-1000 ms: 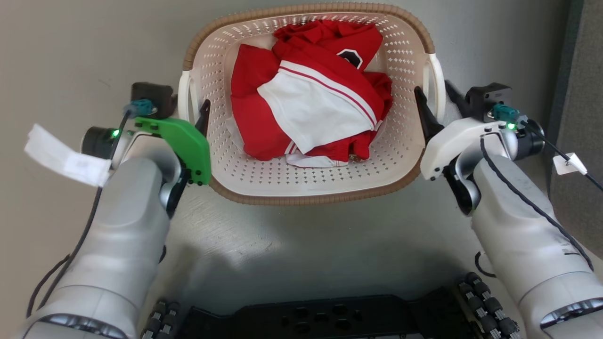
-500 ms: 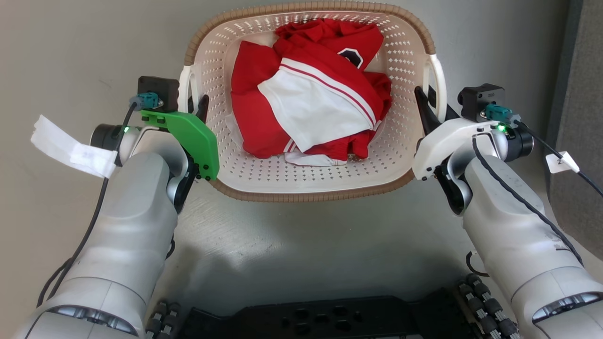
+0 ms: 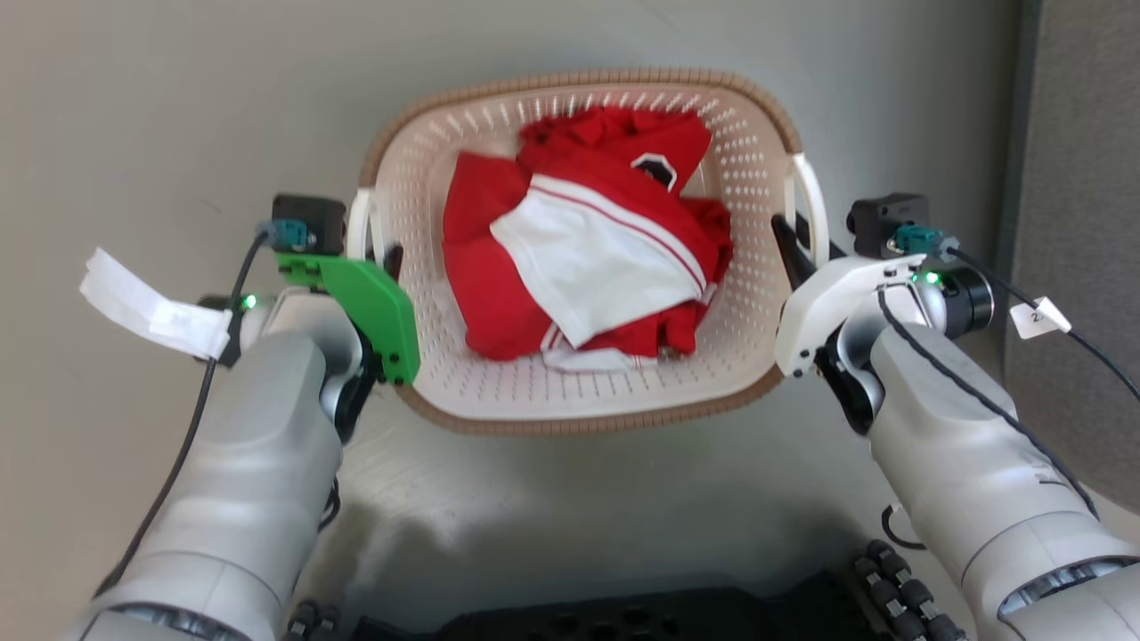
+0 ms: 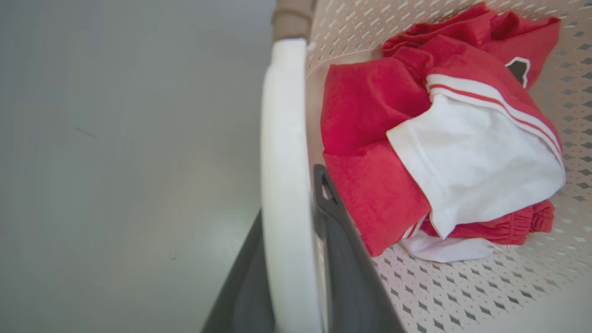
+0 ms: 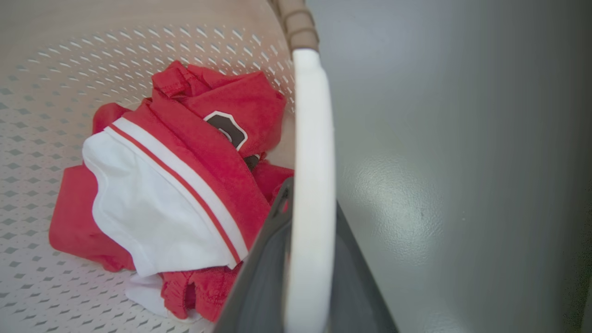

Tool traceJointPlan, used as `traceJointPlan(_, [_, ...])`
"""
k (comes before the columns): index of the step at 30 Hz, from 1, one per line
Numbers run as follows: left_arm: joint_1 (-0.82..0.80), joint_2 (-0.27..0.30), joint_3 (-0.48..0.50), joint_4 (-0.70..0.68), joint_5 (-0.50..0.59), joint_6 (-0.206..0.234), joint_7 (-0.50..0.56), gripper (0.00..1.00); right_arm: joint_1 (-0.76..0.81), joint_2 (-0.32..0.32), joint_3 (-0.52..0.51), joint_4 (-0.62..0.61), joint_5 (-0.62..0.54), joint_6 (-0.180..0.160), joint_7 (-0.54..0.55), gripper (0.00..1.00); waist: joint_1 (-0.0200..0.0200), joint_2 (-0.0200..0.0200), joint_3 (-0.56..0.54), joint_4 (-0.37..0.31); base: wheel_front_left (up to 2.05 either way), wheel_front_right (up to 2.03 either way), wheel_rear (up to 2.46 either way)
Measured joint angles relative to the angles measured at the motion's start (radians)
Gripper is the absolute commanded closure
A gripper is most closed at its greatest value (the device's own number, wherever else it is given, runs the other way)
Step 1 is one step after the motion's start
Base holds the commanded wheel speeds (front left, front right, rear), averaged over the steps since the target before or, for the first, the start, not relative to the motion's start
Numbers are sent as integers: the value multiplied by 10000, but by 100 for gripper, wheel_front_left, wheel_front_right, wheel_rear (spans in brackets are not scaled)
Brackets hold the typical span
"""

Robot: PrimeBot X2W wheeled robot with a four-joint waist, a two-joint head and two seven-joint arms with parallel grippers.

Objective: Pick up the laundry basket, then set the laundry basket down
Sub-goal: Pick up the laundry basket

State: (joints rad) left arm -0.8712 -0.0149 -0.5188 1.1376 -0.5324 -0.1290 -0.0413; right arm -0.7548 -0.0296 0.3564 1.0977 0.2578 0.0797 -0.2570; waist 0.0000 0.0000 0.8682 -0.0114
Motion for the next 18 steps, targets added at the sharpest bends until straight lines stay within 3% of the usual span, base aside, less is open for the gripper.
traceJointPlan(18, [1115,6,-752,-82,-1342,-2,1160,100,891,54,466,828,1122,341,757,100,0,0,-1944,-155,0,0,0])
